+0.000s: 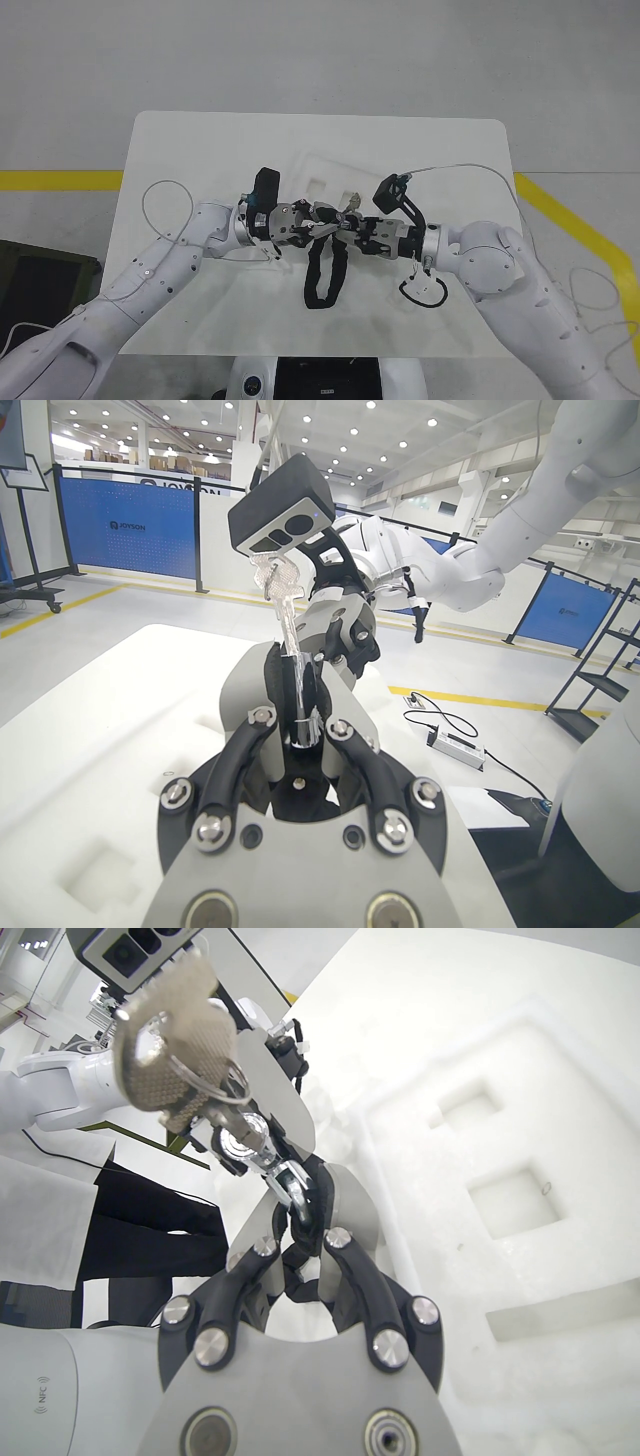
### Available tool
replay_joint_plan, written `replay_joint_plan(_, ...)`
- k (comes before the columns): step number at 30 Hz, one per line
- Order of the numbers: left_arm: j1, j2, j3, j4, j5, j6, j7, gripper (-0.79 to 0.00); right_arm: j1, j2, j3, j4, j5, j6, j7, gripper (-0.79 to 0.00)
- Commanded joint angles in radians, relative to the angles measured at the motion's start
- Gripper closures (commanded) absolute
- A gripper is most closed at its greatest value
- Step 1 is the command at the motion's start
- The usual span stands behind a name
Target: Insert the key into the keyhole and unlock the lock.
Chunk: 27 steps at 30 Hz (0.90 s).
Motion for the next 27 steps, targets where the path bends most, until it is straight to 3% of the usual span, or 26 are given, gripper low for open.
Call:
replay_joint_plan(1,0.000,0.001,0.005,-0.001,-0.006,0.000,-0.002,-0.009,0.000,0.000,0.001,-0.003,-0.001,0.001,-0.004,0.000)
replay_joint_plan(10,-0.011,0.007,0.036,0.005,-0.036,0.000,-0.006,-0.120,-0.007,0.000,0.006,-0.022,-0.016,0.006,-0.007,0.000)
replay_joint_plan(22,-0.051,0.007,0.098,0.028,-0.081,0.000,-0.027,-0.157,-0.014,0.000,0.003,-0.041,-0.044,0.017,-0.004,0.000)
replay_joint_plan(24,-0.059,0.006,0.108,0.030,-0.088,0.000,-0.029,-0.114,-0.016,0.000,0.004,-0.043,-0.046,0.018,-0.004,0.000)
replay_joint_plan(25,-0.062,0.006,0.113,0.031,-0.091,0.000,-0.030,0.000,-0.017,0.000,0.004,-0.044,-0.046,0.019,-0.004,0.000)
replay_joint_plan(27,-0.069,0.006,0.120,0.033,-0.093,0.000,-0.028,0.000,-0.020,0.000,0.005,-0.045,-0.049,0.020,-0.005,0.000)
